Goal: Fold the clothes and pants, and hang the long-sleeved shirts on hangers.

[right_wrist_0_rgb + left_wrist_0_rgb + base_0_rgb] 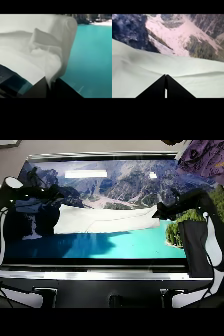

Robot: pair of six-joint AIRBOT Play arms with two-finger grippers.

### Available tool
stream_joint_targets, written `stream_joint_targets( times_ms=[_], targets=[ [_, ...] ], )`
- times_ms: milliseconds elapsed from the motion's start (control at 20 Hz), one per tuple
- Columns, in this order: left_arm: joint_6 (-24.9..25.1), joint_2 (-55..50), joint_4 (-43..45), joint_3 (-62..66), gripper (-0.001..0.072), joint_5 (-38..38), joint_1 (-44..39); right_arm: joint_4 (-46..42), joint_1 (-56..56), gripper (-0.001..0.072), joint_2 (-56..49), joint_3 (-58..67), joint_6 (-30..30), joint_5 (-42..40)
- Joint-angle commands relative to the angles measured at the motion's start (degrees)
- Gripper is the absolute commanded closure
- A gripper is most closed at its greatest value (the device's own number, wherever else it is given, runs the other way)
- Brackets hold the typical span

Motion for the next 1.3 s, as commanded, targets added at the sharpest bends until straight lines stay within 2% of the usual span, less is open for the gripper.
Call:
stream_joint_targets(
  times_ms=[0, 150, 250, 400, 550, 800, 1100, 1250],
  targets=[
    [-4.85, -1.73, -0.33, 0.0, 0.0691, 1.22, -8.87, -10.58, 0.15, 0.068, 7.98, 2.49, 8.98, -4.07],
    [-11.5, -4.9, -0.72, 0.02, 0.0692, 6.62, -19.12, -19.08, 0.15, 0.068, 13.4, 4.52, 13.2, -5.97],
    [-15.87, -6.91, -1.88, 0.02, 0.0692, 12.0, -25.62, -21.29, 0.15, 0.068, 15.32, 7.37, 13.9, -7.96],
    [-17.88, -10.45, -10.01, 0.02, 0.0693, 20.52, -33.77, -22.16, 0.15, 0.068, 16.44, 13.27, 15.26, -10.6],
    [-17.88, -14.21, -18.29, 0.7, 0.0693, 27.39, -39.95, -22.1, 0.22, 0.068, 16.44, 18.43, 16.9, -12.98],
    [-18.69, -23.19, -22.67, 11.32, 0.0694, 29.9, -46.03, -21.22, 0.22, 0.068, 16.46, 20.17, 16.9, -15.85],
    [-26.86, -34.36, -22.67, 25.05, 0.0694, 32.5, -48.92, -18.75, 0.22, 0.0679, 16.44, 20.17, 16.65, -15.23],
    [-27.71, -35.08, -22.64, 25.0, 0.0694, 35.19, -49.72, -18.6, 0.22, 0.0679, 16.44, 20.17, 16.65, -13.86]
  ],
)
